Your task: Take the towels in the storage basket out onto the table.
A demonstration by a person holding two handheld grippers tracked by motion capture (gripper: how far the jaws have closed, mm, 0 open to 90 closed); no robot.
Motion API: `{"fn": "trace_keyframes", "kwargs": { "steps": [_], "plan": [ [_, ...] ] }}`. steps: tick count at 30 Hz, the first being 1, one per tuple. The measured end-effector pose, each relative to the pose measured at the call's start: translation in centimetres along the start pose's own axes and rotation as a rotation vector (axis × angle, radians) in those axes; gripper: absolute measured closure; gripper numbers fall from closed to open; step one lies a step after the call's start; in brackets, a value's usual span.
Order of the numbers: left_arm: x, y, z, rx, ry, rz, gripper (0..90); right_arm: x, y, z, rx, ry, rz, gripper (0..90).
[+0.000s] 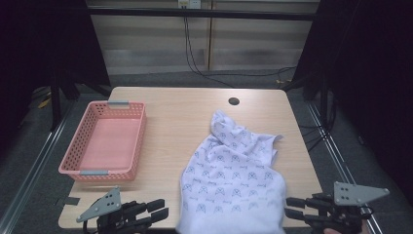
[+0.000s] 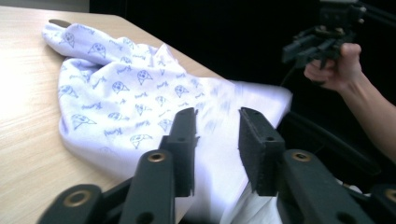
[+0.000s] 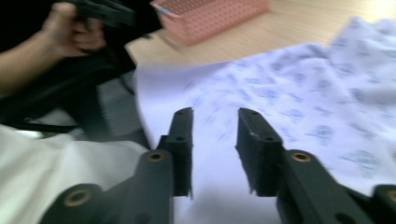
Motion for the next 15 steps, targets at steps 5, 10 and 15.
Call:
{"fn": "trace_keyframes", "kwargs": {
  "steps": [5, 10, 15],
  "plan": [
    [-3.9, 2.3, -0.7, -0.063, -0.028, 0.028, 62.8, 4.7, 1.5, -0.9, 0.02, 0.017, -0.118, 58.0],
    [-8.7, 7.3, -3.4, -0.206, -0.077, 0.081, 58.2, 9.7, 4.7, -2.9, -0.073, 0.022, -0.191, 58.0],
    [-11.1, 9.8, -5.1, -0.292, -0.06, 0.141, 55.5, 13.6, 6.7, -5.3, -0.152, 0.049, -0.24, 56.7]
  ]
}}
Point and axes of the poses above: each handheld gripper's, and its own axes: y roughly forward along the jaws, z roughly out of its top, x roughly to its right, the point moved 7 cm from there along y, roughly forward along the jaws, and after that the axes turned 14 degrees about x, right-handed, at the moved point
